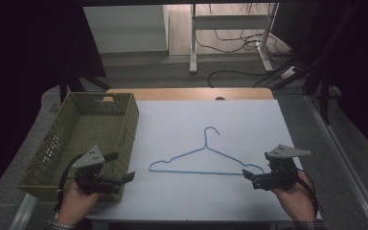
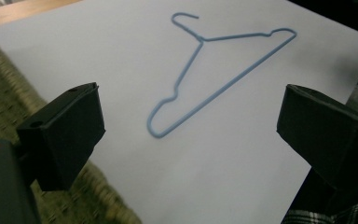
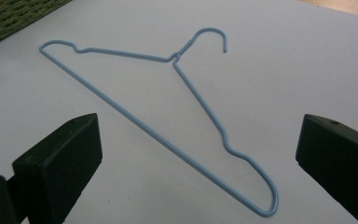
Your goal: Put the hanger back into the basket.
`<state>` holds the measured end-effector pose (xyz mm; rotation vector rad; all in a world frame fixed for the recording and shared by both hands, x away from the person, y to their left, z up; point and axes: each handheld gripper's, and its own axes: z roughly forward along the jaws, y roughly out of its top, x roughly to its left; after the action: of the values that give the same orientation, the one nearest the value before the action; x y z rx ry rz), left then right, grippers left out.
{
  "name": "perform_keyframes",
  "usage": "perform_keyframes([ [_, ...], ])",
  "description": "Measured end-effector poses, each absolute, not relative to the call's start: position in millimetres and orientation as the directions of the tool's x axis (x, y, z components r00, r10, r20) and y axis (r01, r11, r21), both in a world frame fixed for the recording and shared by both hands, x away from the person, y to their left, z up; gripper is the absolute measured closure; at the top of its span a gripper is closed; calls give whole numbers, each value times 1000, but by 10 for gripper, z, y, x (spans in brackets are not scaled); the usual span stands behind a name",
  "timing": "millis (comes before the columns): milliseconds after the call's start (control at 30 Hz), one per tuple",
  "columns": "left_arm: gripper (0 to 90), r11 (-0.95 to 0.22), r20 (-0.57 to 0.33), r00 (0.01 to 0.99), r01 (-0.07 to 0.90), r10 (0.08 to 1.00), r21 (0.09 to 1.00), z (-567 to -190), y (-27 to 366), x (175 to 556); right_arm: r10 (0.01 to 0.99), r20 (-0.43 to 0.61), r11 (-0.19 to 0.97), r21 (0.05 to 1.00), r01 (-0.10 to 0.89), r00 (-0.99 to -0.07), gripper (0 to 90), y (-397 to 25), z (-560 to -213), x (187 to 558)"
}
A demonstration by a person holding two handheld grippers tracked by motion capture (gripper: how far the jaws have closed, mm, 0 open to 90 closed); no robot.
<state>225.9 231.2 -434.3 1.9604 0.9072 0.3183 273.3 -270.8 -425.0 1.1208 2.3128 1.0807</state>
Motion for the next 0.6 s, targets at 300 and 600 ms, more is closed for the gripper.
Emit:
perform_keyframes([
  [300, 63, -353, -108, 721, 458, 685, 815, -4255, 2040, 2327, 775, 16, 401, 760, 512, -631, 0, -2628, -4240, 2823],
  [600, 57, -380, -116, 751, 454, 650, 806, -4199, 1714, 2465, 771, 26, 400, 757, 516, -636, 0, -2560, -4238, 2902],
])
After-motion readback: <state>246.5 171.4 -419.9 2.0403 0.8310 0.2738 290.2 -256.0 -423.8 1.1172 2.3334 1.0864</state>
